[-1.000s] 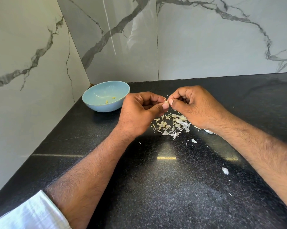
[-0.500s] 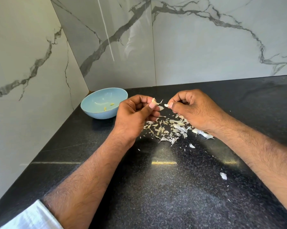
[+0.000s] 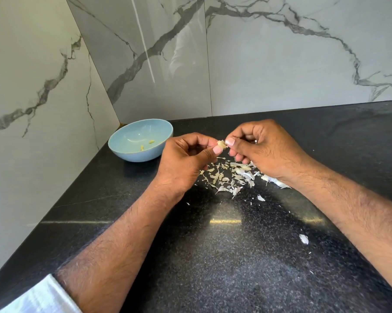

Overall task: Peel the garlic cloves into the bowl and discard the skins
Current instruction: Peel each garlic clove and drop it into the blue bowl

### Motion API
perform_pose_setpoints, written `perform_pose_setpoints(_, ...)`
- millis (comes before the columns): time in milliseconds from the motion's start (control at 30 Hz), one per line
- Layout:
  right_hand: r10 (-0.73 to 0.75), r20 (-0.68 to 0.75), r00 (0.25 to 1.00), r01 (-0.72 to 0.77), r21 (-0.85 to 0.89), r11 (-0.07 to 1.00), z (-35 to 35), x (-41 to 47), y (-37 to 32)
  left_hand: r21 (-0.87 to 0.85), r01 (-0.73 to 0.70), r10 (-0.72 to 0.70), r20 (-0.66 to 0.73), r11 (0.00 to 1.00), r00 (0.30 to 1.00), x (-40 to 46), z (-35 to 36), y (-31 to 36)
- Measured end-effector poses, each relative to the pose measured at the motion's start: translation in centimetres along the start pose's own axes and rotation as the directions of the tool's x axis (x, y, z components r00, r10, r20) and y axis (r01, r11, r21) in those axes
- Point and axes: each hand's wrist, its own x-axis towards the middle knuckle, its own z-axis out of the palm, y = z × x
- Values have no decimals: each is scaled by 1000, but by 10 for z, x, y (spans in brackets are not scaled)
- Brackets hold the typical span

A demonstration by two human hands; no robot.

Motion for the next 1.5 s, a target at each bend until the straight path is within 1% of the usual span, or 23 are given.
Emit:
perform_pose_setpoints(67,15,-8,1000,-16,-50,999,0,2,1,53,-11,9,28,999,1000,-1,3,0)
perform_pose_setpoints(200,-44,18,999,46,-185,982,3,-1,0,86,-1,-2,31,996,1000,-2,4,1)
perform_pose_setpoints(267,-31,20,999,34,-212,977,5,-3,-4,76,9,-12,37,997,999,-2,4,1)
perform_pose_setpoints(300,-11,21,1000,15,-198,980,7,-3,-5,61,15,-18,43,998,999,-2,5,1)
perform_pose_setpoints(333,14,21,1000,-11,-164,986,9,-3,-5,48,19,-21,48,999,999,-3,6,1)
perform_pose_setpoints(433,102,8,995,-102,21,995,16,-3,-5,35,-4,3,49,999,999,-3,8,2)
perform_pose_setpoints(500,178,-5,984,-176,145,974,19,-2,-5,49,-39,37,46,998,998,-3,7,3)
perform_pose_setpoints(567,252,18,968,-249,230,941,19,-2,-7,62,-68,64,51,996,997,-3,5,4)
perform_pose_setpoints(667,267,55,962,-273,225,936,17,-4,-10,69,-83,79,54,994,995,-2,4,5)
perform_pose_setpoints(800,272,60,961,-278,220,935,19,-5,-11,65,-93,88,72,994,994,-2,3,4)
perform_pose_setpoints(867,318,81,945,-327,303,895,20,-6,-10,49,-94,91,66,994,994,-2,4,4)
perform_pose_setpoints(933,370,131,920,-390,403,828,20,-7,-11,15,-85,85,47,996,995,-3,5,5)
perform_pose_setpoints(1000,384,158,910,-413,434,800,20,-8,-12,-19,-69,69,29,997,997,-3,6,5)
perform_pose_setpoints(1167,353,61,934,-352,341,872,24,-8,-8,-96,-36,37,10,995,999,-2,6,3)
perform_pose_setpoints(1300,324,24,946,-315,315,895,22,-10,-8,-141,-30,26,-30,990,999,-1,3,3)
perform_pose_setpoints(1333,295,8,955,-285,284,916,21,-11,-9,-148,-28,22,-40,989,999,0,2,3)
perform_pose_setpoints(1433,124,-66,990,-119,65,991,16,-11,-10,-120,-16,10,-55,993,998,1,-1,3)
perform_pose_setpoints(1500,14,-78,997,-16,-35,999,13,-10,-12,-77,-26,22,-53,997,998,0,-1,3)
